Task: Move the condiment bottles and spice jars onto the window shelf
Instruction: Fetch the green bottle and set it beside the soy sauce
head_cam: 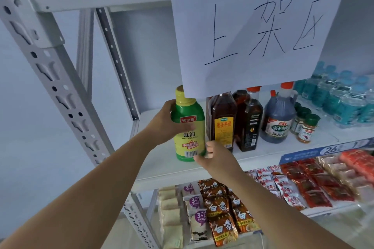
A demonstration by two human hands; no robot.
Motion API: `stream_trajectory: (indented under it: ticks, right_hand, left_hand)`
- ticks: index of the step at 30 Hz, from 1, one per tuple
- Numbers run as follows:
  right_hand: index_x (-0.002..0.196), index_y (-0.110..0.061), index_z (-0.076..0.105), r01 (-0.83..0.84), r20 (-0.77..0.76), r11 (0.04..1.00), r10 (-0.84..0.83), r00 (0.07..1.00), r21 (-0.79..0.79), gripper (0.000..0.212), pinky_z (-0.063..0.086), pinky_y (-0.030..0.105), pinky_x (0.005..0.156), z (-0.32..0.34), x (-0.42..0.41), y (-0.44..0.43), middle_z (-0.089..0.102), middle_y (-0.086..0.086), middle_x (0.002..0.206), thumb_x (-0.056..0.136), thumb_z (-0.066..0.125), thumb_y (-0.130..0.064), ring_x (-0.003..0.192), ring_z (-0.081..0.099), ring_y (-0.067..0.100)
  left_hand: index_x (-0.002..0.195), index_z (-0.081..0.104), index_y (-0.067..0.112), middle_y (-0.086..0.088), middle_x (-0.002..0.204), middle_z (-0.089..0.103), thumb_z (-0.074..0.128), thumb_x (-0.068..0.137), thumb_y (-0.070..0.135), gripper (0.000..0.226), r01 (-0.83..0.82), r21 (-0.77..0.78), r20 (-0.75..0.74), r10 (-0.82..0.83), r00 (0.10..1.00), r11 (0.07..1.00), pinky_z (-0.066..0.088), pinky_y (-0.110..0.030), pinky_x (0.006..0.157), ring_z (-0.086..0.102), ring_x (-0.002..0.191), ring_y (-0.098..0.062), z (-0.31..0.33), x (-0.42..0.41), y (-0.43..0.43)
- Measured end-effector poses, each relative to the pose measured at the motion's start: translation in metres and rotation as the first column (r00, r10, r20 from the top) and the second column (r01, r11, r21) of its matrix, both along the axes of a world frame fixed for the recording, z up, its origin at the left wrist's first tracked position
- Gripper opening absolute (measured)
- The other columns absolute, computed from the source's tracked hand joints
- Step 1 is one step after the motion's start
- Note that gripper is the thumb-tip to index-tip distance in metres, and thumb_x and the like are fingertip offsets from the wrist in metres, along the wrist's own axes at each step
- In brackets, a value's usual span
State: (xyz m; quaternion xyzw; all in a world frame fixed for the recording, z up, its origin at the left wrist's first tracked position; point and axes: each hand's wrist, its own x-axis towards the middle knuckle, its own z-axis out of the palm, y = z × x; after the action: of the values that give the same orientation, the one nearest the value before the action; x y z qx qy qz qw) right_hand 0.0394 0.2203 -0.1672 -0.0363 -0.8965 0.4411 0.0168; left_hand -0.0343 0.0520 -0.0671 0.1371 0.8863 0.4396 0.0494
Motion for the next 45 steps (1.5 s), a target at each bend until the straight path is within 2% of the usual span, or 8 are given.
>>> stream_trajectory:
  ticks: [2, 5, 12, 17, 23, 32, 41, 45]
  right_hand:
    - [0.125, -0.024, 0.054, -0.034, 0.013, 0.999, 0.034, 0.999, -0.017, 0.040, 0.038, 0.009, 0.068, -0.002, -0.001, 0.001, 0.066, -0.008, 0.123, 0.092, 0.070, -0.038, 0.104, 0.058, 0.006]
    - [0.129, -0.028, 0.052, -0.068, 0.032, 0.995, 0.070, 0.997, -0.072, 0.047, 0.036, 0.006, 0.071, -0.006, -0.004, 0.001, 0.061, -0.017, 0.118, 0.088, 0.074, -0.037, 0.108, 0.056, 0.000]
    - [0.129, -0.032, 0.048, -0.092, 0.049, 0.983, 0.101, 0.994, -0.160, 0.059, 0.048, 0.023, 0.091, -0.014, -0.013, -0.003, 0.064, -0.014, 0.126, 0.081, 0.080, -0.037, 0.118, 0.061, 0.007]
    - [0.140, -0.031, 0.040, -0.132, 0.025, 0.965, 0.142, 0.990, -0.227, 0.079, 0.053, 0.021, 0.088, -0.013, -0.013, -0.009, 0.063, -0.017, 0.125, 0.077, 0.086, -0.038, 0.114, 0.064, 0.008]
    - [0.130, -0.026, 0.053, -0.274, -0.015, 0.817, 0.310, 0.951, -0.508, 0.087, 0.057, 0.050, 0.099, -0.014, -0.012, -0.028, 0.073, 0.000, 0.122, 0.055, 0.098, -0.031, 0.113, 0.071, 0.020]
    - [0.128, -0.023, 0.059, -0.507, -0.136, 0.706, 0.513, 0.848, -0.494, 0.068, 0.061, 0.038, 0.090, 0.010, 0.018, -0.084, 0.075, -0.001, 0.118, 0.070, 0.093, -0.019, 0.107, 0.074, 0.019]
    - [0.129, -0.022, 0.059, -0.680, -0.160, 0.519, 0.723, 0.672, -0.518, 0.070, 0.059, 0.051, 0.094, 0.027, 0.047, -0.207, 0.075, 0.004, 0.120, 0.069, 0.094, -0.017, 0.111, 0.072, 0.026]
    - [0.127, -0.018, 0.061, -0.735, -0.161, 0.417, 0.804, 0.572, -0.534, 0.066, 0.059, 0.053, 0.094, 0.033, 0.070, -0.281, 0.075, 0.008, 0.119, 0.069, 0.093, -0.012, 0.110, 0.073, 0.029]
  left_hand:
    - [0.143, 0.043, 0.023, 0.014, 0.112, 0.064, 0.089, 0.076, 0.025, 0.082, 0.018, 0.019, 0.028, -0.018, 0.999, 1.000, 0.047, -0.015, 0.064, 0.066, 0.099, -0.007, -0.002, -0.008, 0.003]
    - [0.138, 0.049, 0.024, 0.014, 0.108, 0.068, 0.091, 0.074, 0.026, 0.076, 0.019, 0.037, 0.037, -0.020, 0.999, 0.999, 0.049, -0.018, 0.064, 0.065, 0.091, 0.000, -0.005, -0.015, 0.005]
    - [0.125, 0.060, 0.023, 0.005, 0.112, 0.074, 0.094, 0.068, 0.031, 0.066, -0.019, 0.015, 0.006, 0.019, 1.000, 1.000, 0.059, -0.039, 0.089, 0.071, 0.101, -0.018, -0.006, -0.014, -0.006]
    - [0.118, 0.065, 0.022, 0.007, 0.104, 0.076, 0.094, 0.069, 0.023, 0.057, 0.003, 0.012, -0.008, -0.003, 1.000, 1.000, 0.057, -0.026, 0.079, 0.072, 0.094, -0.010, -0.001, 0.010, -0.021]
    - [0.113, 0.068, 0.027, 0.012, 0.100, 0.078, 0.096, 0.065, 0.025, 0.056, -0.004, 0.029, -0.011, 0.004, 1.000, 1.000, 0.059, -0.028, 0.084, 0.075, 0.089, -0.004, 0.008, 0.046, -0.047]
    - [0.110, 0.068, 0.030, 0.014, 0.100, 0.078, 0.096, 0.066, 0.025, 0.052, -0.203, 0.080, -0.083, 0.209, 0.974, 0.976, 0.061, -0.026, 0.078, 0.076, 0.087, -0.003, 0.030, 0.122, -0.109]
    - [0.109, 0.068, 0.035, 0.018, 0.097, 0.078, 0.096, 0.065, 0.027, 0.053, -0.472, 0.110, -0.103, 0.482, 0.870, 0.875, 0.058, -0.018, 0.073, 0.075, 0.085, 0.000, 0.044, 0.202, -0.212]
    - [0.116, 0.067, 0.029, 0.009, 0.104, 0.078, 0.097, 0.065, 0.023, 0.060, -0.587, 0.151, -0.095, 0.603, 0.792, 0.795, 0.062, -0.032, 0.081, 0.077, 0.090, -0.009, 0.048, 0.246, -0.276]
